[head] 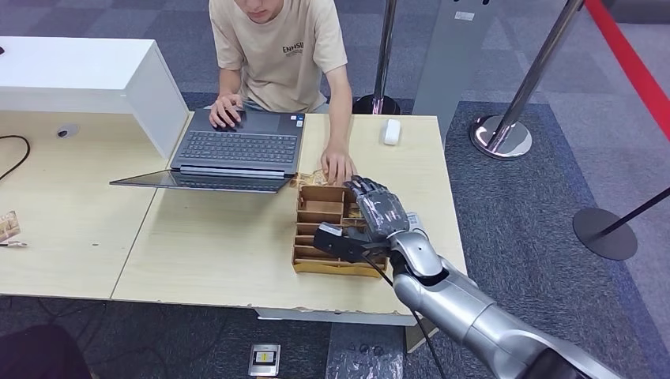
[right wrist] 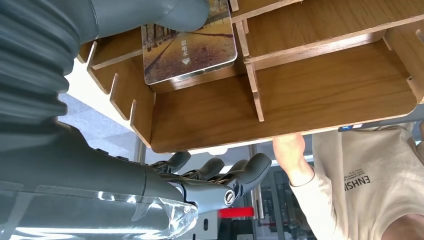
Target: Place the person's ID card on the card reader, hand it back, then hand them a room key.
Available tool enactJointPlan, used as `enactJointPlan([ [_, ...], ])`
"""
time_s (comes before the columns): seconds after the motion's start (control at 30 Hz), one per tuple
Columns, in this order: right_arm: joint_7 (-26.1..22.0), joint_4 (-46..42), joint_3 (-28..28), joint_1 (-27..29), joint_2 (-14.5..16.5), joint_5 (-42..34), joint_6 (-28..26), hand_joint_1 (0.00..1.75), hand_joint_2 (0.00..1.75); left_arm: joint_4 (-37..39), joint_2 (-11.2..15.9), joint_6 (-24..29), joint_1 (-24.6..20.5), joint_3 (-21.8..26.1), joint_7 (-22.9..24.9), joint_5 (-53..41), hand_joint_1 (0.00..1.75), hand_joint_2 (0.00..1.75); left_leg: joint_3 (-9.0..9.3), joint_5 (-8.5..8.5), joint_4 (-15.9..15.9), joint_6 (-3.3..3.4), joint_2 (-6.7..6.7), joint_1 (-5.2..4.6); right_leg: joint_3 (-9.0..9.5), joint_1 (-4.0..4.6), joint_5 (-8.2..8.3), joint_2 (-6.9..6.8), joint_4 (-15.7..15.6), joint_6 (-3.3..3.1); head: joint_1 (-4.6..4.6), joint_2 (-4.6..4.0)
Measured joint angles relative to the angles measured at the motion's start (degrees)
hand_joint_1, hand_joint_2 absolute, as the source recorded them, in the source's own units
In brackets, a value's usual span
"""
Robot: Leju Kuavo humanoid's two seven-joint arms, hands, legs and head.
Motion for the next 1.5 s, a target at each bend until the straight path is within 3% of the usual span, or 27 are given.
enactJointPlan([
  [0.73,-0.7,-0.4,-0.4,1.3,-0.1,-2.0,-4.1,0.54,1.75,0.0,0.0,0.4,0.1,0.0,-0.1,0.0,0.0,0.0,0.07,0.0,0.0,0.0,0.01,0.0,0.07,0.0,0.0,0.0,0.0,0.0,0.0,0.0],
  [1.5,0.3,-5.1,-2.1,5.5,-0.6,-1.7,-5.8,0.44,1.75,0.0,0.2,1.4,0.8,0.0,-0.4,-0.2,0.0,0.0,0.14,0.0,0.0,0.0,0.01,0.0,0.15,0.0,0.0,0.01,0.0,0.0,0.01,0.0],
])
